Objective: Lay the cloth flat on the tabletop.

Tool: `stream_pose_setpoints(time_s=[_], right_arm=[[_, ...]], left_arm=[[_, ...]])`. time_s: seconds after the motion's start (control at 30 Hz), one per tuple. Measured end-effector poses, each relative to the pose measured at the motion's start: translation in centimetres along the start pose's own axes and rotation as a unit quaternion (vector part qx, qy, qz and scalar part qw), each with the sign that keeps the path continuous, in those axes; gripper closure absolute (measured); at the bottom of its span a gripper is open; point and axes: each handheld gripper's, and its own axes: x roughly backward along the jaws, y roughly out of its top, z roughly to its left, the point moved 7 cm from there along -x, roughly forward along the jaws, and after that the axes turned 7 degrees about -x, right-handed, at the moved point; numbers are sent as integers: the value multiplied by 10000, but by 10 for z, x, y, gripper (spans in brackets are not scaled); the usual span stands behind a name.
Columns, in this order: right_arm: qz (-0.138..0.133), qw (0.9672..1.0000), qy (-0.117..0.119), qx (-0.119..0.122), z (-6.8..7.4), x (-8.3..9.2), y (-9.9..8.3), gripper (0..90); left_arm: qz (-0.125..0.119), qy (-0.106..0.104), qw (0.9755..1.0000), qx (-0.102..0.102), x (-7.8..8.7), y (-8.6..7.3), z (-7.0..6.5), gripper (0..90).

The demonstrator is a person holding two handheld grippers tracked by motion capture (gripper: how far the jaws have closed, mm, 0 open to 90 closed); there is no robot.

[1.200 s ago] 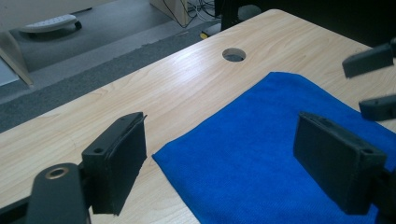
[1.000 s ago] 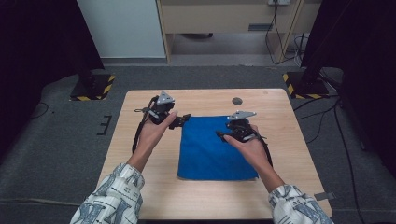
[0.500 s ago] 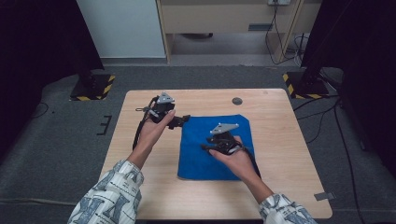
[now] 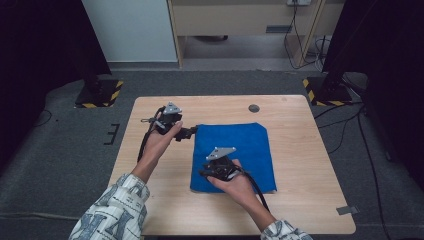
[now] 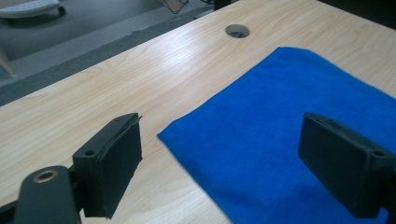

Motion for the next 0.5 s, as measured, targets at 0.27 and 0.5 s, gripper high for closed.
stream_pose_setpoints(time_s=[0.27,0.5], right_arm=[[91,9997,-53,214,21,-8,-4,664],[205,9993,-29,304,36,-17,-13,542]], left_arm=[[7,39,9998,169,17,-17,6,122],[-61,95,9999,116,23,-17,2,122]])
